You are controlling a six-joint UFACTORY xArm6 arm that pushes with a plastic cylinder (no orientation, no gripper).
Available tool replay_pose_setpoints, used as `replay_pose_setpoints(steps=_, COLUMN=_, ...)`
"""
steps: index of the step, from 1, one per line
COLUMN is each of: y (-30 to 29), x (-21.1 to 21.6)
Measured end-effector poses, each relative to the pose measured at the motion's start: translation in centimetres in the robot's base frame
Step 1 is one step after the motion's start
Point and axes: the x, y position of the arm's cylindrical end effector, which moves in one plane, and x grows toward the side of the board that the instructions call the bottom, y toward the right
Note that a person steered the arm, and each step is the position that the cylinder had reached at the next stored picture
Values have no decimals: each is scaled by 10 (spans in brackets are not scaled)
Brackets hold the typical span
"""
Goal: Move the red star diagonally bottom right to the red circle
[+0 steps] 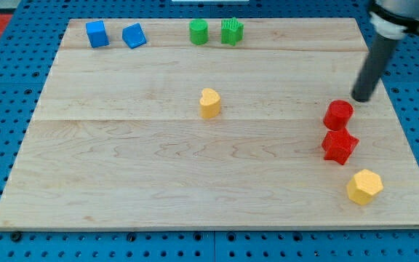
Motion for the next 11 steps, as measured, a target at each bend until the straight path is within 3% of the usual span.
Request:
replay_pose_setpoints(steps=1, y=13, x=65)
replay_pose_setpoints(steps=3, y=-107, x=75)
replay_pose_setpoints(steps=5, y=-70, x=90)
replay_pose_setpoints(steps=8, y=-221, x=147)
replay_pose_setpoints(steps=9, y=-220, x=108)
replay_pose_setpoints(steps=10, y=-95, x=87)
replay_pose_setpoints(steps=11, y=-90, x=102)
